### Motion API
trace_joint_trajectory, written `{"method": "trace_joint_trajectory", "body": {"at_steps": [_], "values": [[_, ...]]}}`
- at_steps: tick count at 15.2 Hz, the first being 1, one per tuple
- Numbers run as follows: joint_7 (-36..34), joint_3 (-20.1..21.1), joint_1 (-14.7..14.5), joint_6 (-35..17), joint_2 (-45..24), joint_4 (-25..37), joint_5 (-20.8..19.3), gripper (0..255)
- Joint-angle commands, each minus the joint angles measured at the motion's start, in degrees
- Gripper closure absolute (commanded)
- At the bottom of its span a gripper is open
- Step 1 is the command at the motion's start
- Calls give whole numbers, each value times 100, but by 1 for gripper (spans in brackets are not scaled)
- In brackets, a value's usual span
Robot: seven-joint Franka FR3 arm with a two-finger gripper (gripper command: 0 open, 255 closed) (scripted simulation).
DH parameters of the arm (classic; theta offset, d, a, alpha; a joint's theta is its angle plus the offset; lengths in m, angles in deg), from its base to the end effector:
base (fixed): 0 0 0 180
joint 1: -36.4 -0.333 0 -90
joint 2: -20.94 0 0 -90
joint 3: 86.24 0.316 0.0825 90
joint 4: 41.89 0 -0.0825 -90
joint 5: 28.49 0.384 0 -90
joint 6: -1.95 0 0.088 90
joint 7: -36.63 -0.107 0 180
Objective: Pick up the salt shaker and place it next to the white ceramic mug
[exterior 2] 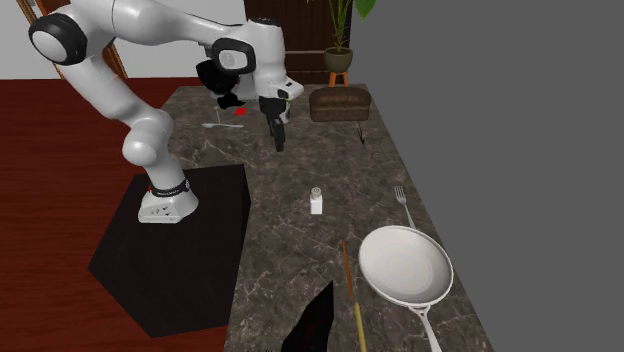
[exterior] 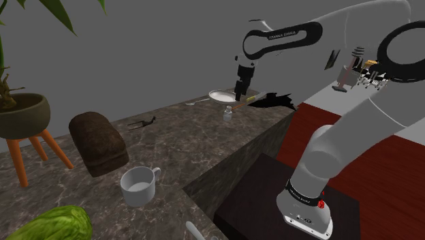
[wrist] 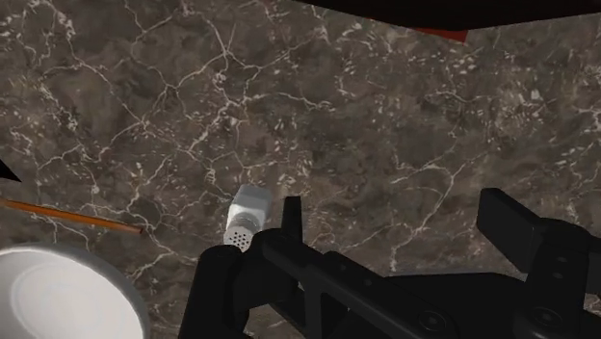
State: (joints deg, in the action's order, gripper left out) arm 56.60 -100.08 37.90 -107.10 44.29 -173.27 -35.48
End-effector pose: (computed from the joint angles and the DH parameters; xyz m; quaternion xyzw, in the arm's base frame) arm 0.4136 -0.1310 0.5043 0.9975 0.0694 0.0013 0.0111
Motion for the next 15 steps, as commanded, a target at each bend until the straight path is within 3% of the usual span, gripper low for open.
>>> {"method": "trace_joint_trajectory", "body": {"at_steps": [1,12,15], "values": [[163,-149,10,-281,-385,109,48,0],[1346,-757,203,-1207,-2792,1446,910,0],[1380,-746,218,-1424,-2894,1324,958,0]]}}
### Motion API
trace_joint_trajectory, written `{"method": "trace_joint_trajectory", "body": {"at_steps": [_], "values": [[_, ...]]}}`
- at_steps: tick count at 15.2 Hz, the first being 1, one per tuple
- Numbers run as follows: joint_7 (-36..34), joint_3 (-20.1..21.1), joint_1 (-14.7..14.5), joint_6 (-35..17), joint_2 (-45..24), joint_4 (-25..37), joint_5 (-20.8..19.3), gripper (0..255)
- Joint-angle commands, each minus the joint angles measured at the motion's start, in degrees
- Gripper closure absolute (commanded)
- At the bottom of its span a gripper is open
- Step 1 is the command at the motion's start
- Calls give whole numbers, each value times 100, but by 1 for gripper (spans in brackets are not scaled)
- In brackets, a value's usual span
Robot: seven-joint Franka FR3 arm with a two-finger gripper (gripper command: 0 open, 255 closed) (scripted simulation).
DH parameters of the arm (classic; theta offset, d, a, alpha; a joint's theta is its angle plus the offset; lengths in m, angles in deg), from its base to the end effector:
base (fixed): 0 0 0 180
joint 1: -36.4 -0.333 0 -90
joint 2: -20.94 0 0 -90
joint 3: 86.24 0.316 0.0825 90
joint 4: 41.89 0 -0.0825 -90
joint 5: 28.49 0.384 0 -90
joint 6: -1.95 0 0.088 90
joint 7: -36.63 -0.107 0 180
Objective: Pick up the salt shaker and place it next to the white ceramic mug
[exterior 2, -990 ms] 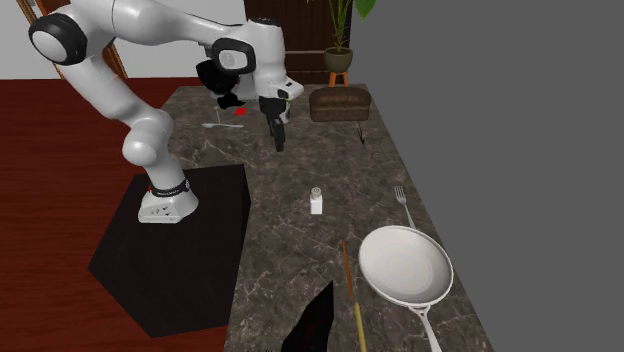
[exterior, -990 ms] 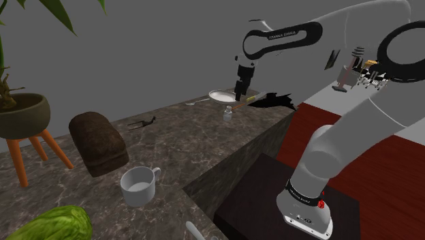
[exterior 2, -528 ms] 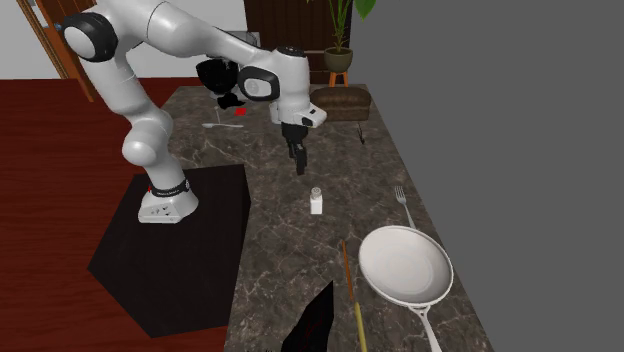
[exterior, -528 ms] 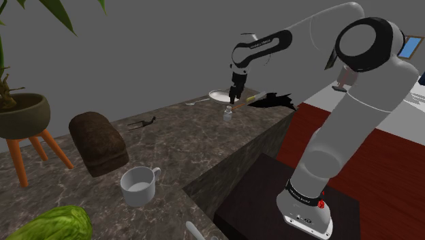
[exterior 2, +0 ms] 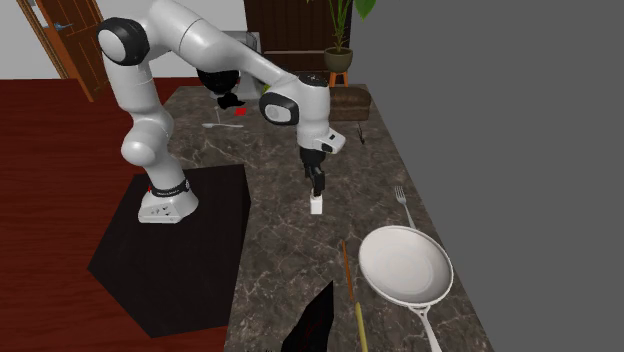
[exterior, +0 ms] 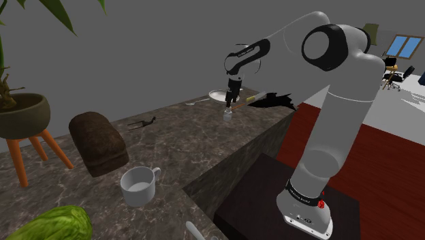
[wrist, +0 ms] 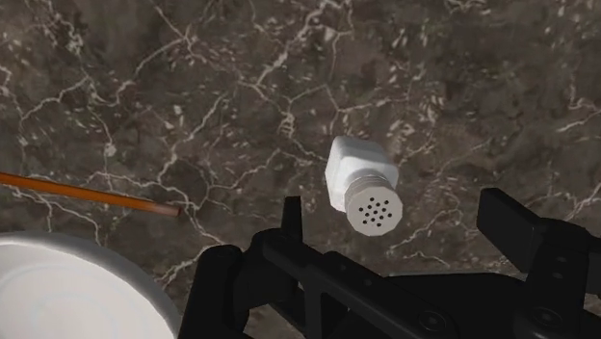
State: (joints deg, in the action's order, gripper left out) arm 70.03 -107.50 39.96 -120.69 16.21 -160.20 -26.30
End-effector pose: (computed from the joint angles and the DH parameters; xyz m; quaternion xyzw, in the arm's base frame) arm 0.5119 -0.2322 0.3964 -0.9979 -0.0651 -0.0001 0.0013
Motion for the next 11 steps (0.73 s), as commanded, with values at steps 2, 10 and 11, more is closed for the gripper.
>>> {"method": "trace_joint_trajectory", "body": {"at_steps": [2,10,11], "values": [[62,1,18,-208,-160,-58,77,0],[97,9,26,-391,-262,-147,128,0],[97,9,26,-391,-262,-147,128,0]]}}
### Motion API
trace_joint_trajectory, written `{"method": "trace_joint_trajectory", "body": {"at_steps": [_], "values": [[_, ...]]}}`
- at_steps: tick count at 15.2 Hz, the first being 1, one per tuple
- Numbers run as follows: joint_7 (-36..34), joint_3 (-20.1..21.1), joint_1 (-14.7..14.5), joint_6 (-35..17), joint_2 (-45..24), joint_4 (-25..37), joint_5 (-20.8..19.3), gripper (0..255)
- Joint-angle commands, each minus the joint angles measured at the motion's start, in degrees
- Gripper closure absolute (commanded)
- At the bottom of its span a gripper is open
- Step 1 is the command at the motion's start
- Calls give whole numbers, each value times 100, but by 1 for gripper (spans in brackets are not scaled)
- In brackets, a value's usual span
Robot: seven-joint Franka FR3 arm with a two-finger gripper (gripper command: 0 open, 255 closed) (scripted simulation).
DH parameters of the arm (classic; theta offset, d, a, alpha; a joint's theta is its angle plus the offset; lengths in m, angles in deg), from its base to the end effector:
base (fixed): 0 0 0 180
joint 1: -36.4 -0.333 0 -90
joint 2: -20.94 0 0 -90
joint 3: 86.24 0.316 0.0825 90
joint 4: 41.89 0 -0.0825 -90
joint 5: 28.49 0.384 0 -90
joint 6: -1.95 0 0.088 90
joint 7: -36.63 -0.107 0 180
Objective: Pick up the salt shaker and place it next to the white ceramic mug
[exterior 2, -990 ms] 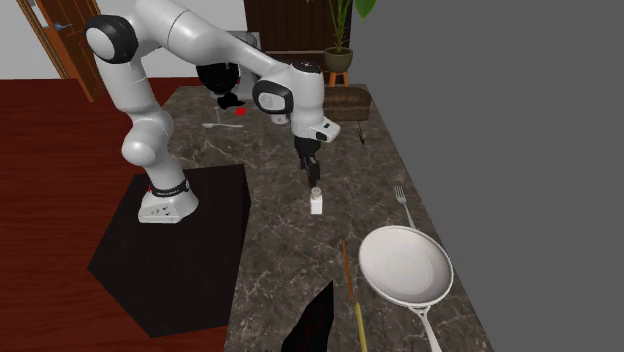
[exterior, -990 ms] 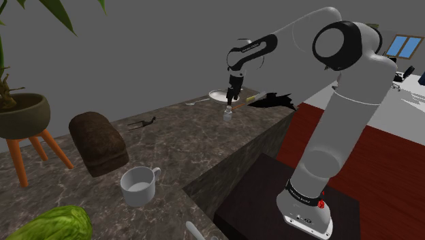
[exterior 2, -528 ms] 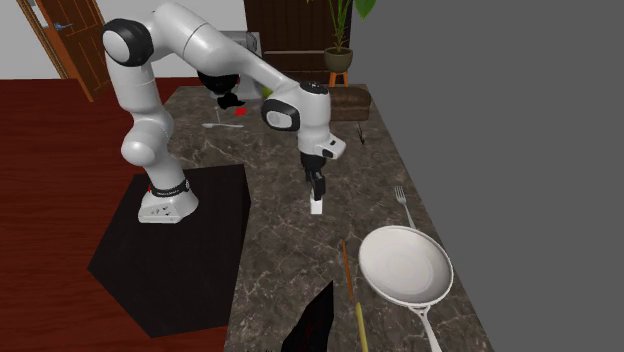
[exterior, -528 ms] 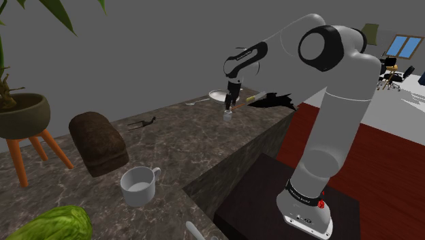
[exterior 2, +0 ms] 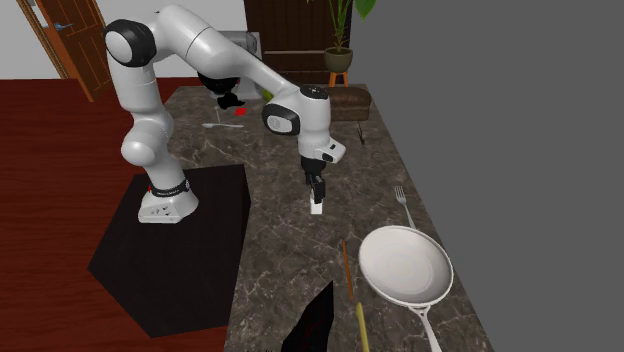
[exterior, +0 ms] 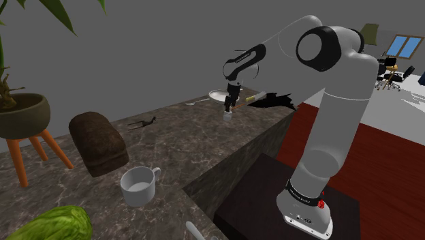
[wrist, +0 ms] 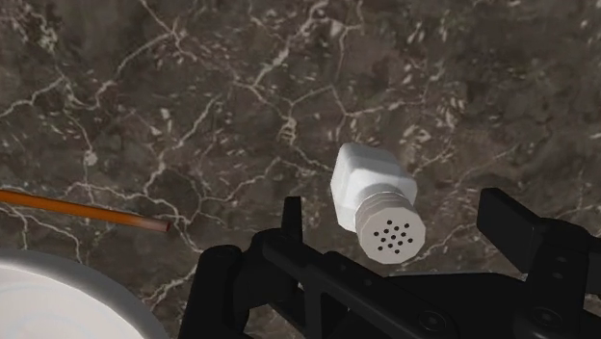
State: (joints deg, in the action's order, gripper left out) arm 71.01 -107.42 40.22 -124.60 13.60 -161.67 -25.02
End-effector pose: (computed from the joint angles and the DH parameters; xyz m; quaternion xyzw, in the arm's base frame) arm 0.5141 -0.2340 0.3668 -0.9979 -0.0651 -0.0004 0.0012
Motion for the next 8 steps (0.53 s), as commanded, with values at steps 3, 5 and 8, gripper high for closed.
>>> {"method": "trace_joint_trajectory", "body": {"at_steps": [3,5,8], "values": [[0,0,0,0,0,0,0,255],[0,0,0,0,0,0,0,255],[0,0,0,-1,0,0,0,255]]}}
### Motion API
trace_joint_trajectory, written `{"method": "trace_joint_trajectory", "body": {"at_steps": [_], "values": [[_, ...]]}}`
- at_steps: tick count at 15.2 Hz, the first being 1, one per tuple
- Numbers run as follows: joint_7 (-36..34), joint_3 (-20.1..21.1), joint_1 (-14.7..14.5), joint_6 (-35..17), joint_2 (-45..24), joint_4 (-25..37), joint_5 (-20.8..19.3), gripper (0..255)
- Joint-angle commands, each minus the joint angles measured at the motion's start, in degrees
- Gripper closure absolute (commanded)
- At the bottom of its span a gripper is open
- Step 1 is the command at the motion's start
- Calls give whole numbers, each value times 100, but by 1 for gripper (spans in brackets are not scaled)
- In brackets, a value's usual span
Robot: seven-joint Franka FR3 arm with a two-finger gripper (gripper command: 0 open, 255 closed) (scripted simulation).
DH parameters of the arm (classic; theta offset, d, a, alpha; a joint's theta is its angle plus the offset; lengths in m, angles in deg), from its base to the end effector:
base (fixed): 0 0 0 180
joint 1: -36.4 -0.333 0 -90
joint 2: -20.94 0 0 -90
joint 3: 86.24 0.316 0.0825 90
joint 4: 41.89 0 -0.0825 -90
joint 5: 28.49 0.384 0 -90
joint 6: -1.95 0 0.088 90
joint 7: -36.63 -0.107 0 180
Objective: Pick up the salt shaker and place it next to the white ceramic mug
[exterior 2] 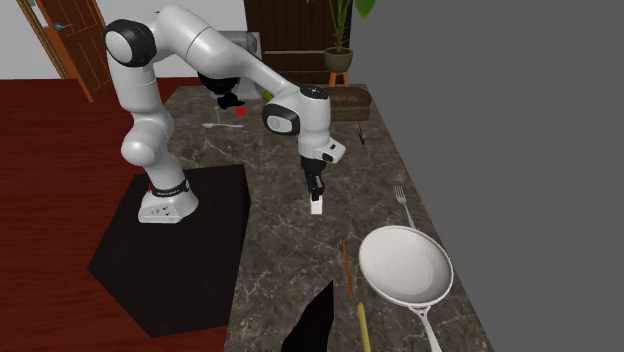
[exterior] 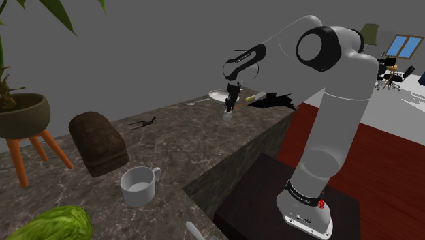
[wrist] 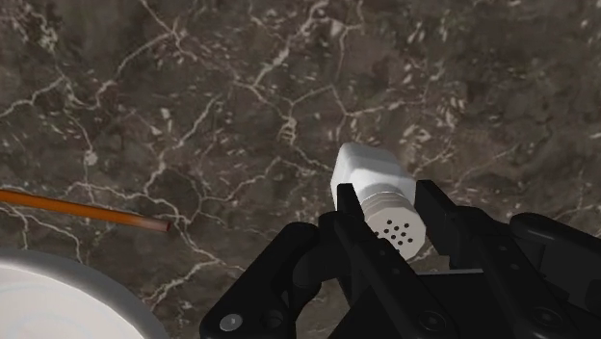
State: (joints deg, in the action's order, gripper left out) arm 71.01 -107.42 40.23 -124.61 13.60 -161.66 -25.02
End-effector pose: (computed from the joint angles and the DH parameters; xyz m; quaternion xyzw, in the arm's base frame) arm 0.5141 -0.2342 0.3669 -0.9979 -0.0650 -0.0005 0.0011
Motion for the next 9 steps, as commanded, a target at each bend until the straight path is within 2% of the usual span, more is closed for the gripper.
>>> {"method": "trace_joint_trajectory", "body": {"at_steps": [1,4,9], "values": [[0,0,0,0,-1,-1,0,255],[0,0,0,0,-1,-1,0,255],[-66,-12,-16,357,190,180,-95,255]]}}
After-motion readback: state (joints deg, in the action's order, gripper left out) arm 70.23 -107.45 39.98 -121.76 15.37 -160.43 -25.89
